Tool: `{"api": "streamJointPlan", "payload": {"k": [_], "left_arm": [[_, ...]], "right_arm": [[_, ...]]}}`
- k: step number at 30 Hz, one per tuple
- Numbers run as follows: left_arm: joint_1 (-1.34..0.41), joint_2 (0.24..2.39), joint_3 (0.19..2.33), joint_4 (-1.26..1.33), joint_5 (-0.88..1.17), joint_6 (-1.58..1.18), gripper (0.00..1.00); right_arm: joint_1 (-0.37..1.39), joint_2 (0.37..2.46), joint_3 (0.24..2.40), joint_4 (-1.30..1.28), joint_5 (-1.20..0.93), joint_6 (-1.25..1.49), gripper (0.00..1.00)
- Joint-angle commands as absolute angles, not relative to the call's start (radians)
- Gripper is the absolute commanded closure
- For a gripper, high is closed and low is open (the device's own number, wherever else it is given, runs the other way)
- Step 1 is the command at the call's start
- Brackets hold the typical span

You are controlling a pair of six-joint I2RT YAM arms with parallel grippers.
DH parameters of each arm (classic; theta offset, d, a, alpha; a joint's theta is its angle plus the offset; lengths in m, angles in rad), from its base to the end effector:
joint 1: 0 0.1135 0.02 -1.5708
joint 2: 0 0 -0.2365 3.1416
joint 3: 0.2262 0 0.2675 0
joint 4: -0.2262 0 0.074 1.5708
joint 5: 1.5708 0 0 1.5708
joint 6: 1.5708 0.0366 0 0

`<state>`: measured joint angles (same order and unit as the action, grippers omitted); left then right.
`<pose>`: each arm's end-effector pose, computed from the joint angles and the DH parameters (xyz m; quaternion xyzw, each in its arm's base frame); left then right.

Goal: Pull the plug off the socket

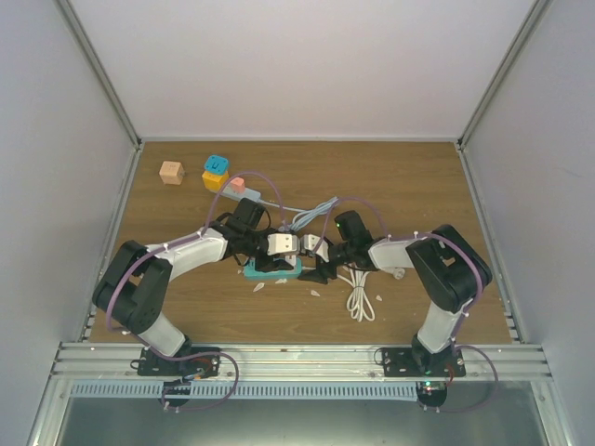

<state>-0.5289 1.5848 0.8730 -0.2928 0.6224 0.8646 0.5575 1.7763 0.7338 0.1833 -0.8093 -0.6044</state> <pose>0.2617 -0.1776 0.1376 0.6522 0.6461 -0.2455 0.3113 0.2544 0.1898 0.0750 -0.5875 0.6450 0.3614 0.3288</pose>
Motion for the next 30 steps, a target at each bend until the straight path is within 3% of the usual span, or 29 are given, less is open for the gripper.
{"api": "streamJointPlan", "payload": {"k": [1, 9, 21, 30], "left_arm": [[-0.537, 1.559, 0.845, -0.236, 0.646, 0.862, 0.57], [-0.537, 1.552, 0.835, -0.236, 0.696, 0.867, 0.62], [-0.505, 1.501, 0.835, -0.244, 0.766, 0.823, 0.66], [-0.411, 1.469, 0.871, -0.328, 0.815, 0.839, 0.67]], "right_arm": [[0.575, 1.806, 0.722, 0.252, -0.804, -0.593, 0.23], [0.625, 1.849, 0.744, 0.252, -0.767, -0.591, 0.25], [0.624, 1.862, 0.742, 0.260, -0.738, -0.582, 0.60], [0.620, 1.867, 0.741, 0.247, -0.735, -0.593, 0.65]]}}
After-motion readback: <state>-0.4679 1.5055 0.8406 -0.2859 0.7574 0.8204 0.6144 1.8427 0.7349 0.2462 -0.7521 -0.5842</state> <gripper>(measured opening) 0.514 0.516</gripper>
